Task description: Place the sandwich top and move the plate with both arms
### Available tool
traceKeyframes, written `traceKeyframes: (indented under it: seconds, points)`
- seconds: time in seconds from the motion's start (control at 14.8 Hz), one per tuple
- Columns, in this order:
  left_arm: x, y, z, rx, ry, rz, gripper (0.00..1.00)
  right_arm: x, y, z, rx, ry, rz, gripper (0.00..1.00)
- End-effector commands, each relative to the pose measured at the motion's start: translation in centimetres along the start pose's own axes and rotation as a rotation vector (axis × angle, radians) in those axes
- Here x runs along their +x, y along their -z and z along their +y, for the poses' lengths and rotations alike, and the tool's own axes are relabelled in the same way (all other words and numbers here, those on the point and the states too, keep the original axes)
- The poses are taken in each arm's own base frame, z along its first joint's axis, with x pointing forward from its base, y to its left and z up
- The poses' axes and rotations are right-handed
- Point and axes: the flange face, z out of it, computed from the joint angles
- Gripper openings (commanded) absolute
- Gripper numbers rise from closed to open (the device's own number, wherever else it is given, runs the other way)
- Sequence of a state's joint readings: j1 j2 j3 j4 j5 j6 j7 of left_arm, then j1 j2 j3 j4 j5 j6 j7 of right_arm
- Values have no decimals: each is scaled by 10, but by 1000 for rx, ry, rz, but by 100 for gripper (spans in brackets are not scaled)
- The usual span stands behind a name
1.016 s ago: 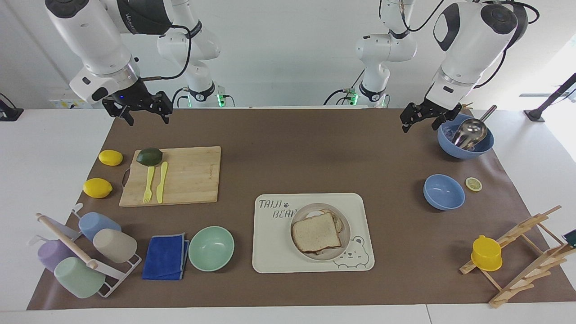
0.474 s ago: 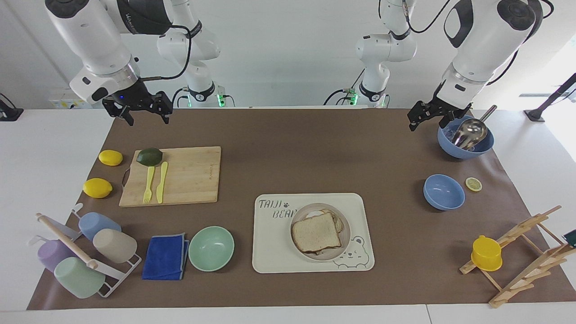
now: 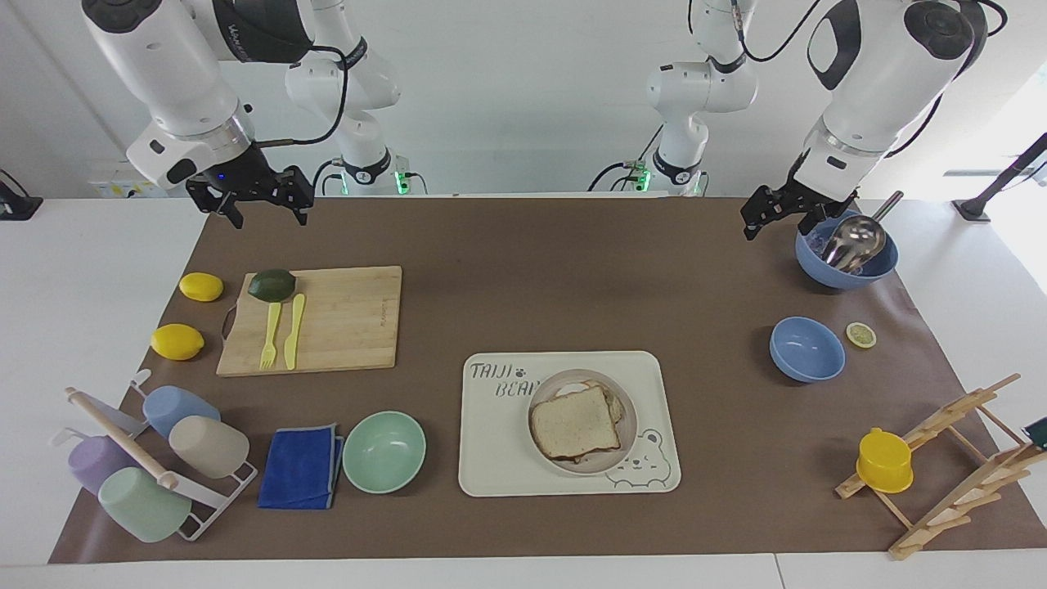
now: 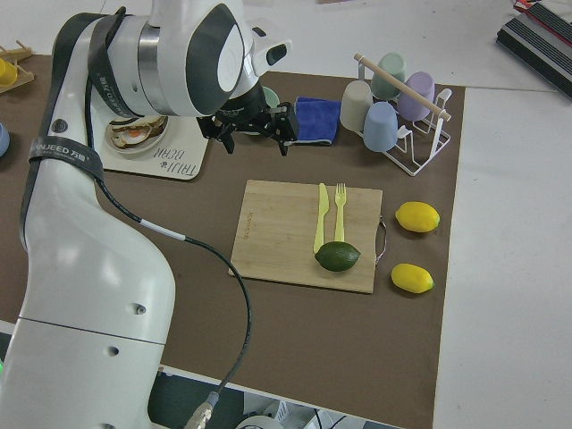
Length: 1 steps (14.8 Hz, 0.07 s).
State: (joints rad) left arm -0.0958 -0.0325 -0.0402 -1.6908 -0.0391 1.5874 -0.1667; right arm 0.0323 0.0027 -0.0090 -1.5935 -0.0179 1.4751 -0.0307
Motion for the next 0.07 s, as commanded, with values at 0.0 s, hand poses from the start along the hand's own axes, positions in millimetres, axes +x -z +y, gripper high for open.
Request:
traceKeyframes:
  seconds: [0.0]
  points:
    - [0,5,-2,17,-18,14,100,-3,4,1,-4,19,12,100]
